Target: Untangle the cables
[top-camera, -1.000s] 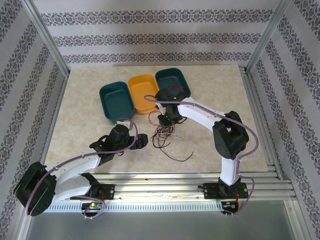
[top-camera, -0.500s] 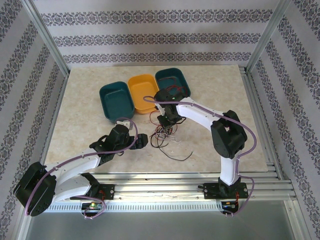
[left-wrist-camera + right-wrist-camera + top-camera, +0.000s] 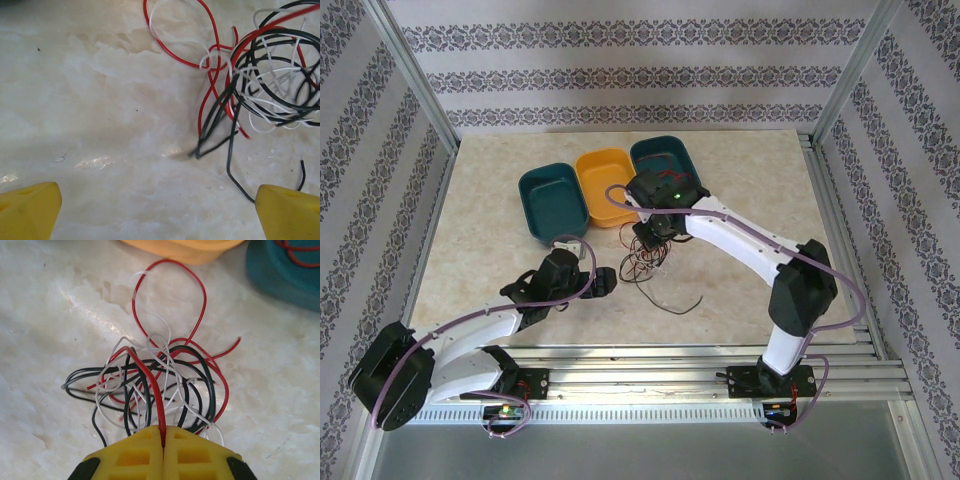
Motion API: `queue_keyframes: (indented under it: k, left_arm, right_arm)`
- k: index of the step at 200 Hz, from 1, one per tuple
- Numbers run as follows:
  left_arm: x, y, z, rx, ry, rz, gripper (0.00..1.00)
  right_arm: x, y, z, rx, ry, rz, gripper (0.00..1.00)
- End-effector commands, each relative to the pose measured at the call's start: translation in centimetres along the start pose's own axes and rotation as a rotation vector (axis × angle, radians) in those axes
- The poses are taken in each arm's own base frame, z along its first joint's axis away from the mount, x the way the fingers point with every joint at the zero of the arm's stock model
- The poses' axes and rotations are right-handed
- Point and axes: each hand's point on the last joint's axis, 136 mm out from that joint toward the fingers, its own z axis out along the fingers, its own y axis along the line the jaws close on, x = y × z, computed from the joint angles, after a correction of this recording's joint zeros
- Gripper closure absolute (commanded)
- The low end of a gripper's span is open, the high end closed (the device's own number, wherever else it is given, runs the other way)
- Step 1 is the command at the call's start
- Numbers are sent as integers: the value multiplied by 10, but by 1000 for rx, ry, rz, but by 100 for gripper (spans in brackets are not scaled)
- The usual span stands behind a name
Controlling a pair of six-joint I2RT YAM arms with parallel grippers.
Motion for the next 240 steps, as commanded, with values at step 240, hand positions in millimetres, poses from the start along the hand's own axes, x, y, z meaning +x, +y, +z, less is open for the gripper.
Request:
queue_keyframes:
  k: [240]
  left_arm:
    - [-83, -59, 70, 90, -191, 91, 10]
  right_arm:
    - [-35, 31, -82, -197, -278, 25, 100]
